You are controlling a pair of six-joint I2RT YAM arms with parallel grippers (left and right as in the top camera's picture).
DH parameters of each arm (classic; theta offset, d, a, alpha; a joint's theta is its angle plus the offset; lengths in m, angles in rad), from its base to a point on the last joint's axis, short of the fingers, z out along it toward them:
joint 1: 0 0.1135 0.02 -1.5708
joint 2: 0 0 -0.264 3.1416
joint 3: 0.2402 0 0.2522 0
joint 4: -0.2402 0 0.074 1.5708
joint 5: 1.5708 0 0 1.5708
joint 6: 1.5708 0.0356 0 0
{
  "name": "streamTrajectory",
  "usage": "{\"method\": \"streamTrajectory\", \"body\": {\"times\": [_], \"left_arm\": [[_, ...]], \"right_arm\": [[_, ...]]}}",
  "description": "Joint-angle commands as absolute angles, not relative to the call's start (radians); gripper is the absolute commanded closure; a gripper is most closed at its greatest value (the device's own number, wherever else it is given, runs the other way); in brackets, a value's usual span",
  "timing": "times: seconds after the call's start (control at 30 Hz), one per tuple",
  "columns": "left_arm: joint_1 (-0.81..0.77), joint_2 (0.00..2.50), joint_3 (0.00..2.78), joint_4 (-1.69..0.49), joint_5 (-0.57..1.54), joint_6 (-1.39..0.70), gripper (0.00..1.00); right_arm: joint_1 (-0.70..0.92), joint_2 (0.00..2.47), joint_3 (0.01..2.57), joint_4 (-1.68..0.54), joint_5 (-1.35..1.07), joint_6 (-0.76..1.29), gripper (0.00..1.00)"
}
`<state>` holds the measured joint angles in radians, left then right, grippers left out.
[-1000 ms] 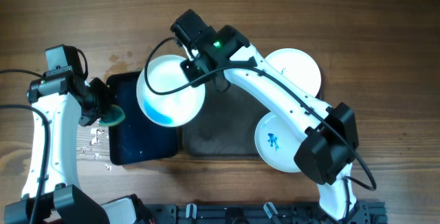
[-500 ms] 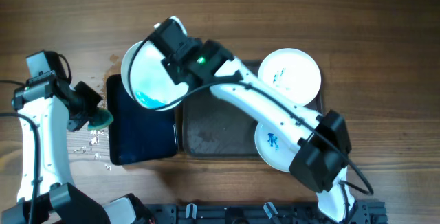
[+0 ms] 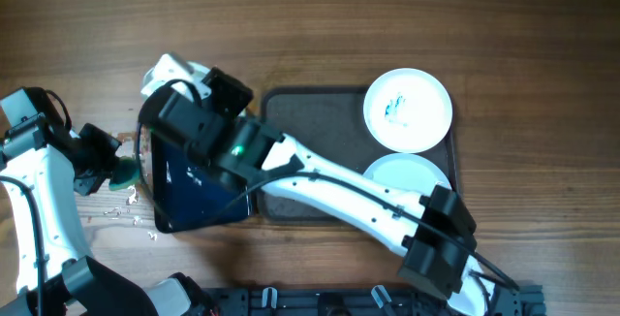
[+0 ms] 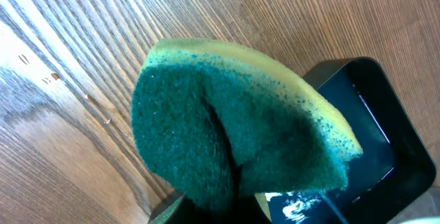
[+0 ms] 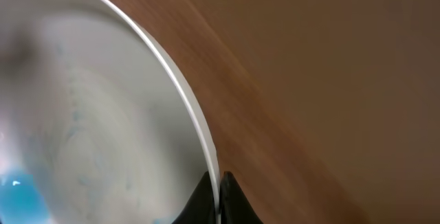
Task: Clean dirty plates on tray and stack at the side
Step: 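Lift the middle plate with the right gripper and dip it into the blue tray, then swish the held plate in the blue tray water with the right gripper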
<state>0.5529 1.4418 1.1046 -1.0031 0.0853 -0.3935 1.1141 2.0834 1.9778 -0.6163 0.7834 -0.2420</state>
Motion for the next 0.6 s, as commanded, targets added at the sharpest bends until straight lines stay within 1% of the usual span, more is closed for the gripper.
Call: {"method": "streamTrajectory", "body": {"times": [0.0,0.07,0.13,0.3,0.57], "left_arm": [[0.559,1.448,1.117,-0.999,0.105,-0.373,0.96],[0.559,1.448,1.117,-0.999,0.105,-0.373,0.96],[0.559,1.448,1.117,-0.999,0.105,-0.373,0.96],[0.559,1.448,1.117,-0.999,0.105,-0.373,0.96],[0.559,1.448,1.117,-0.999,0.105,-0.373,0.96]], "right_arm": [[1.158,2.085,2.004,-0.545,0.851,-0.435,0.96],[1.187,2.085,2.004,-0.498,0.900,-0.533,0.96],[1.200,2.085,2.003,-0.490,0.922,-0.578,0.96],[1.203,2.087,2.001,-0.489,0.942,-0.629,0.96],[1.203,2.087,2.001,-0.485,0.954,-0.641,0.95]]}}
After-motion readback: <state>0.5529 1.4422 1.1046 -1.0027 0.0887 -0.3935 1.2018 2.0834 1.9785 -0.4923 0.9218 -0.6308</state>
